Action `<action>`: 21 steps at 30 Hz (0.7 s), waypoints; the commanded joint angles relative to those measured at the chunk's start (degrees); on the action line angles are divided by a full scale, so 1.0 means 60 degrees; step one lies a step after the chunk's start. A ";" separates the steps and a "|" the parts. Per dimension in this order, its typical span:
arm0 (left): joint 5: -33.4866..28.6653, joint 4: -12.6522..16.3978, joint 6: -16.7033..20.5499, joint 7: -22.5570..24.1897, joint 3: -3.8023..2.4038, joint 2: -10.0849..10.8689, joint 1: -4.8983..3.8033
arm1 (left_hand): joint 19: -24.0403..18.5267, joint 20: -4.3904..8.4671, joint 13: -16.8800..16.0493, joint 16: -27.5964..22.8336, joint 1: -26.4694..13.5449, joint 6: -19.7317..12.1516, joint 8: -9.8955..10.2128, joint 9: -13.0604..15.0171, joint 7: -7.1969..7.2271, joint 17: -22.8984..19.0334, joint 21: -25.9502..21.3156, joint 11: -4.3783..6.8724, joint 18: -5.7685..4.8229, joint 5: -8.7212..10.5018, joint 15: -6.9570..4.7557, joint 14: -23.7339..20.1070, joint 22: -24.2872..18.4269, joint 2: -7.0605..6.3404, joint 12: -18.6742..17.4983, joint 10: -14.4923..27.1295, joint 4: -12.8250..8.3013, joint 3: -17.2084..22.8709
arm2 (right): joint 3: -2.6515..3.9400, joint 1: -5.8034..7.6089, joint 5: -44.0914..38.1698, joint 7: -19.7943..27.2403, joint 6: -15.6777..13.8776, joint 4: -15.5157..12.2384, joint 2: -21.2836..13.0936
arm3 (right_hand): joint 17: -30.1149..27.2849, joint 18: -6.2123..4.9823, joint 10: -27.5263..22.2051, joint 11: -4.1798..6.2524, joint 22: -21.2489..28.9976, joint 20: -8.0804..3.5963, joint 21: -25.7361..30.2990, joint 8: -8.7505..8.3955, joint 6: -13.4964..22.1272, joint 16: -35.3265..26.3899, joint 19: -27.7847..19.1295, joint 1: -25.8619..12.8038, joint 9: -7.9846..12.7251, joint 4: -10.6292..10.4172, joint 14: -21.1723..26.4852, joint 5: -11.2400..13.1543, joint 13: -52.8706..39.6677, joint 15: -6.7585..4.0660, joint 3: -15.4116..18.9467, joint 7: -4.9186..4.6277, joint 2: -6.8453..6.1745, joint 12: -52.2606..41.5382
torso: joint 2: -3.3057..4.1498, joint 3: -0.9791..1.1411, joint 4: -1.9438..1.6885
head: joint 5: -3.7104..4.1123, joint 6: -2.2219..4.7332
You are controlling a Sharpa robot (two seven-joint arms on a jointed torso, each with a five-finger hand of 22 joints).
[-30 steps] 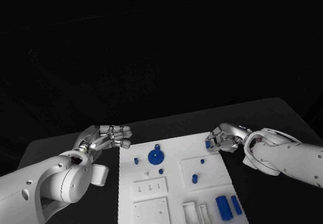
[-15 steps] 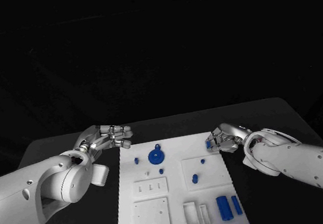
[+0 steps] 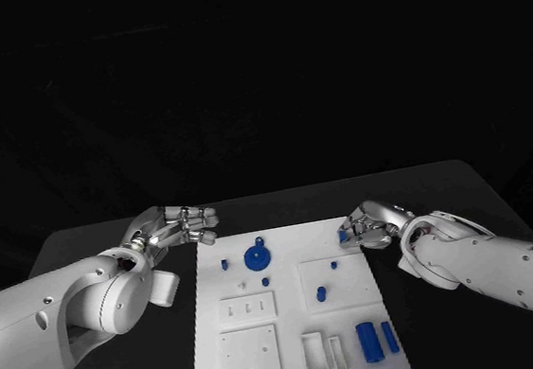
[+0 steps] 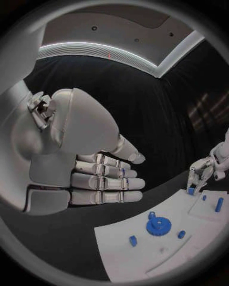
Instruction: Assemble the parts on the task board
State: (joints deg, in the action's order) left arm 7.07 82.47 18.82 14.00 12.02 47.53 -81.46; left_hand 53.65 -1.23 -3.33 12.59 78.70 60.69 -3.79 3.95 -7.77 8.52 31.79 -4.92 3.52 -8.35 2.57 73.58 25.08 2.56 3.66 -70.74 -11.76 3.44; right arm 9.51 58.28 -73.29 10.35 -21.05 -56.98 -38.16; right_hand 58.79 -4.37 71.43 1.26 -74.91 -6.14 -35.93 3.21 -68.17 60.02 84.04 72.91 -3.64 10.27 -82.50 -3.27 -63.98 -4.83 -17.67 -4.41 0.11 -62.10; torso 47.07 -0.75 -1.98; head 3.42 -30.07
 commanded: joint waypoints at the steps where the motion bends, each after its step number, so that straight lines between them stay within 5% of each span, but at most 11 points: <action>1: 0.0083 0.0037 -0.0213 -0.0015 -0.0006 -0.0019 -0.0008 | 0.0064 -0.0026 -0.0012 0.0002 -0.0014 -0.0006 0.0002 0.0011 0.0035 0.0015 -0.0047 0.0015 0.0101 0.0055 -0.0022 -0.0003 0.0002 0.0027 -0.0041 -0.0014 0.0077 -0.0008 | 0.0002 -0.0008 0.0006 -0.0042 -0.0372 -0.0102 0.0001 | 0.0029 0.0144 0.0008 0.0049 -0.0743 -0.0062 -0.0070 0.0072 -0.0414 0.0048 0.0317 0.0027 -0.0065 0.0001 -0.0028 -0.0018 -0.0027 -0.0075 -0.0107 0.0175 0.0052 -0.0039 | 0.0001 0.0003 0.0020 | -0.0012 0.0010; 10: 0.0738 0.0075 -0.0539 -0.0626 -0.0009 -0.0087 -0.0011 | 0.0399 0.0090 -0.0016 0.0311 -0.0279 0.0424 -0.0035 0.0023 0.0245 0.0185 -0.0026 0.0237 0.0065 0.0181 -0.0186 0.0343 -0.0042 0.0122 -0.0034 -0.0549 0.0441 -0.0162 | 0.0037 0.0112 -0.0251 -0.0672 -0.0112 -0.1061 -0.0306 | 0.0062 0.0116 -0.0010 0.0051 -0.0741 -0.0057 -0.0075 0.0066 -0.0389 0.0053 0.0318 -0.0036 -0.0059 0.0018 -0.0037 -0.0431 -0.0029 -0.0069 -0.0191 0.0158 -0.0061 -0.0012 | -0.0036 -0.0009 0.0042 | -0.0046 0.0068; 21: 0.1691 -0.0174 -0.1063 -0.2592 -0.0013 -0.0665 -0.0020 | 0.1331 0.0485 -0.0071 0.1488 -0.1132 0.0846 -0.0009 0.0057 0.0534 0.0848 0.0005 0.0637 -0.0155 0.0424 -0.0567 0.0997 -0.0204 -0.0083 0.0075 -0.1895 0.1811 -0.0861 | 0.0063 0.0617 -0.1225 -0.2154 0.0630 -0.2618 -0.0275 | 0.0110 0.0082 -0.0003 0.0047 -0.0736 -0.0043 -0.0079 0.0067 -0.0365 0.0045 0.0325 -0.0103 -0.0054 -0.0110 -0.0046 -0.0421 -0.0070 -0.0062 -0.0460 0.0154 -0.0287 -0.0021 | -0.0239 -0.0018 0.0122 | -0.0197 0.0073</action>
State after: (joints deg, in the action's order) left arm 13.70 81.55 15.44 4.02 11.98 43.99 -81.50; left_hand 61.31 1.66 -3.72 21.12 72.19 65.55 -3.79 4.23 -4.56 13.40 31.62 -1.21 3.52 -6.14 -0.81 79.24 23.76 2.07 3.90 -81.70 -1.17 -1.58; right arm 9.87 61.83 -77.06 1.86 -20.09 -71.85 -40.07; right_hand 59.42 -4.37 71.45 1.24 -74.91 -6.13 -36.27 3.21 -68.23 60.01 84.04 72.34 -3.64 9.65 -82.71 -5.78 -64.34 -5.02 -20.19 -4.47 -1.17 -62.09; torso 46.12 -0.80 -1.40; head 2.50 -29.54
